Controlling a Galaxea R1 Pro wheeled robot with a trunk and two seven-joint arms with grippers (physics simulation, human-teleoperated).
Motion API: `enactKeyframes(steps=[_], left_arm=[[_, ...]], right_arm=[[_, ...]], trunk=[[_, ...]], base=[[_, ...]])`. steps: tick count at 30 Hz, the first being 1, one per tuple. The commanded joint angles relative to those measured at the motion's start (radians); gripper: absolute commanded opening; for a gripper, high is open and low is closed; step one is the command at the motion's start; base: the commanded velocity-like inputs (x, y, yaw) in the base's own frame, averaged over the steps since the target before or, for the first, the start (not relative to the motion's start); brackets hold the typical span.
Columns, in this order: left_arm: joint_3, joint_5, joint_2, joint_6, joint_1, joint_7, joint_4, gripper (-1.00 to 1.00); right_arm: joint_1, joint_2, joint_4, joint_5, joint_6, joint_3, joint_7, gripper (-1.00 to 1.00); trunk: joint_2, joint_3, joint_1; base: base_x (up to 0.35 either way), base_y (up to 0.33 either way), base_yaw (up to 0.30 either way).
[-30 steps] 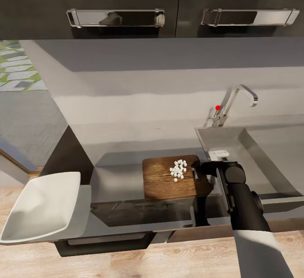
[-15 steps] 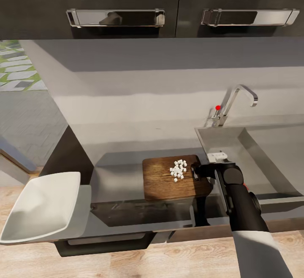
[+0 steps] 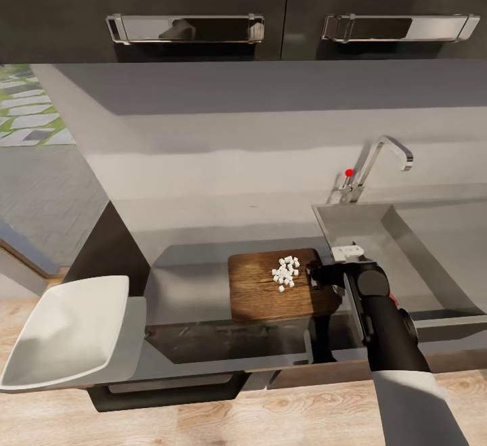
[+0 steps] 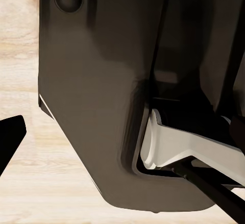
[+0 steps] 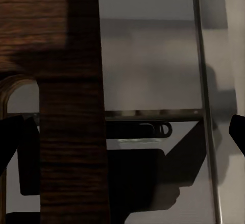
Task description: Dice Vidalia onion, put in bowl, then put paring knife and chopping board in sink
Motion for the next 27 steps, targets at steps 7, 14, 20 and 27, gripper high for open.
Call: enactKeyframes(steps=[7, 14, 20, 27], left_arm=[[0.004, 0.006, -0.001, -0.003, 0.000, -0.001, 0.001, 1.00], [0.004, 0.006, -0.001, -0.003, 0.000, -0.001, 0.001, 1.00], [0.004, 0.006, -0.001, -0.003, 0.000, -0.001, 0.001, 1.00], [0.004, 0.006, 0.000, -0.003, 0.000, -0.001, 0.001, 1.00]], right_arm=[[-0.001, 0.001, 0.021, 0.011, 0.003, -0.002, 0.010, 1.00], [-0.001, 0.001, 0.030, 0.011, 0.003, -0.002, 0.010, 1.00], [-0.001, 0.001, 0.032, 0.012, 0.003, -0.002, 0.010, -1.00], [-0.001, 0.001, 0.032, 0.012, 0.003, -0.002, 0.010, -1.00]], trunk=[[-0.002, -0.002, 0.000], [-0.002, -0.002, 0.000], [-0.002, -0.002, 0.000], [-0.002, -0.002, 0.000]], base=[[0.000, 0.000, 0.000], [0.000, 0.000, 0.000], [0.000, 0.000, 0.000], [0.000, 0.000, 0.000]])
